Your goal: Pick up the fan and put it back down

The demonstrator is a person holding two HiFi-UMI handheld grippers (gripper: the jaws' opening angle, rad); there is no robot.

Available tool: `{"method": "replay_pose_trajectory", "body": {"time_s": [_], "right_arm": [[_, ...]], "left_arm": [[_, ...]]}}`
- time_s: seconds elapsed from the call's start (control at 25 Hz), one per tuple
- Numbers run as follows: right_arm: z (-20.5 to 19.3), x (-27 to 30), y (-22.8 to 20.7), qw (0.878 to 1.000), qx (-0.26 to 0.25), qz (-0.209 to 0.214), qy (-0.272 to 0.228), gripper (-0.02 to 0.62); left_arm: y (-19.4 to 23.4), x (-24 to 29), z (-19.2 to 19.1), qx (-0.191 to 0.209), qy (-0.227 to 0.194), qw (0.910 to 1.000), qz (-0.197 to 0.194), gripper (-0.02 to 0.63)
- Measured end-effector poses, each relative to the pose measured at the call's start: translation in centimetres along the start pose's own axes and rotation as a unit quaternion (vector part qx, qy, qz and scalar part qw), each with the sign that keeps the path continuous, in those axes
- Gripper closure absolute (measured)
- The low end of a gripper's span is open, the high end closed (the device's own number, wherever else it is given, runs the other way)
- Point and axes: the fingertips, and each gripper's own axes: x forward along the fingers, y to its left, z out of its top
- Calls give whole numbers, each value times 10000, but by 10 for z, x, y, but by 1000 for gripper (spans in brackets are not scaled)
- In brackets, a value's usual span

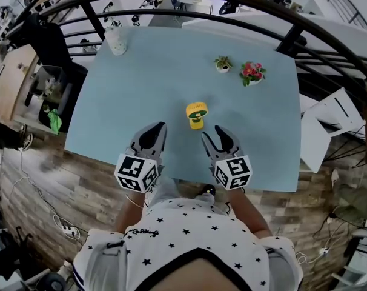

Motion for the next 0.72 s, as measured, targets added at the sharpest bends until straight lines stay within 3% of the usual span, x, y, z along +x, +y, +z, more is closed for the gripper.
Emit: {"method": "replay_pose_trajectory", "body": {"time_s": [0.4,0.72], "right_arm": [[-36,51,-2,9979,44,-380,529,379],[-58,77,-13,9923,-2,-1008,723,358]], "left_arm": [[55,-2,-7,-166,135,9996,179,577],[92,14,6,31,114,9999,-76,577]]}}
